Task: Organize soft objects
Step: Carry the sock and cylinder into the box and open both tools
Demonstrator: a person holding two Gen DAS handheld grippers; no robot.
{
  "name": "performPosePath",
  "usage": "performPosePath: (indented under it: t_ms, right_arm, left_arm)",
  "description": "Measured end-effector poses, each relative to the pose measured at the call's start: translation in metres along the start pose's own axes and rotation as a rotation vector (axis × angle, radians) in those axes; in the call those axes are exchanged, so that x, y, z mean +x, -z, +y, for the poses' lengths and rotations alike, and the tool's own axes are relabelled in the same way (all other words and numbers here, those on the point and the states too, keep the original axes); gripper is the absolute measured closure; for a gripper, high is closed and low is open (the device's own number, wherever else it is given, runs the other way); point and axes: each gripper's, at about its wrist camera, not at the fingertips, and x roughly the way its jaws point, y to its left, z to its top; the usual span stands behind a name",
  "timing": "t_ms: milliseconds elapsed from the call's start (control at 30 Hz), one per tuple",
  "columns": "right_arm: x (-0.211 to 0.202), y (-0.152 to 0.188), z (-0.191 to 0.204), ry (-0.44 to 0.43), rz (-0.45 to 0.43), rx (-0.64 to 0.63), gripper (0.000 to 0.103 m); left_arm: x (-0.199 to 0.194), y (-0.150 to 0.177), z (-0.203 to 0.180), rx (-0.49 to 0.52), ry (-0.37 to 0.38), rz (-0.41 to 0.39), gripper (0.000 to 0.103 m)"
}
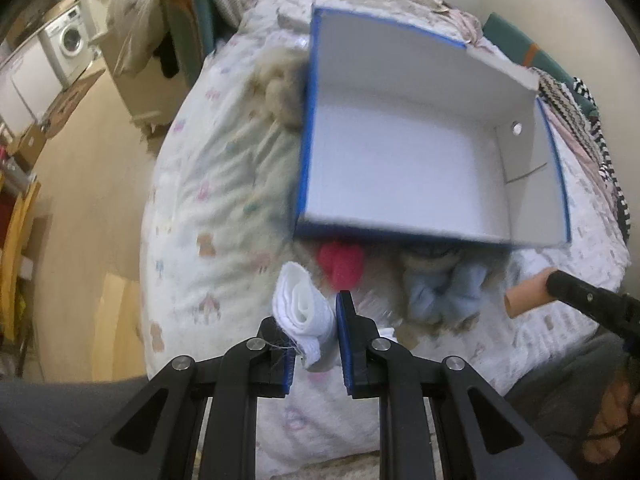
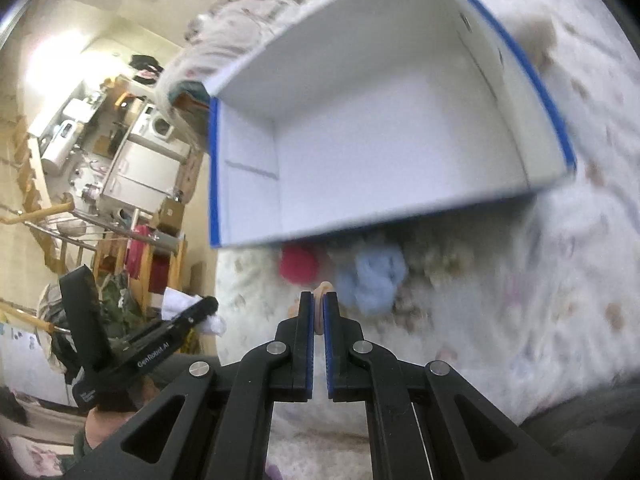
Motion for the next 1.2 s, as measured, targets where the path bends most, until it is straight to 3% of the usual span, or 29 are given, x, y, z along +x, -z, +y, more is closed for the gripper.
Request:
performPosePath:
  t_ms: [300,600,800,867,1000,1200]
  right_arm:
    - [-0.015,-0.060,0.017,0.023,-0.101,-0.083,0.097]
    - [0.009,-0.097,-0.016,0.063,-0.129,-0.055,0.097]
    - [0.037,-0.097,-0.039,0.073,-0.085,-0.008,0.097]
    - [0.045,-0.095,-0.042,0.094,-0.065,-0.009,0.097]
    - [0.059,-0.092,-0.043,0.124,-0.026,-0.026,0.097]
    - [0.075,-0.092,-0.043,0.159,0.025,-0.037,0.096]
  left_arm:
    - [-0.010,-0.064,-0.034,0.099,-0.032,-0.084,0.087]
    - [0.042,-0.104,-0.059,0.155,-0.061,-0.054,0.087]
    - [0.085,-0.106,-0.058,0.129,-0.081,-0.038,0.086]
    - [0.096,-0.106,-0.058,0.105,-0.041,-0.001,0.086]
    - [0.104,-0.106,-0.066,0.151,-0.052,0.002,0.086]
    - [0.111,-0.108,-0.069,0.140,-0.057,0.016,0.086]
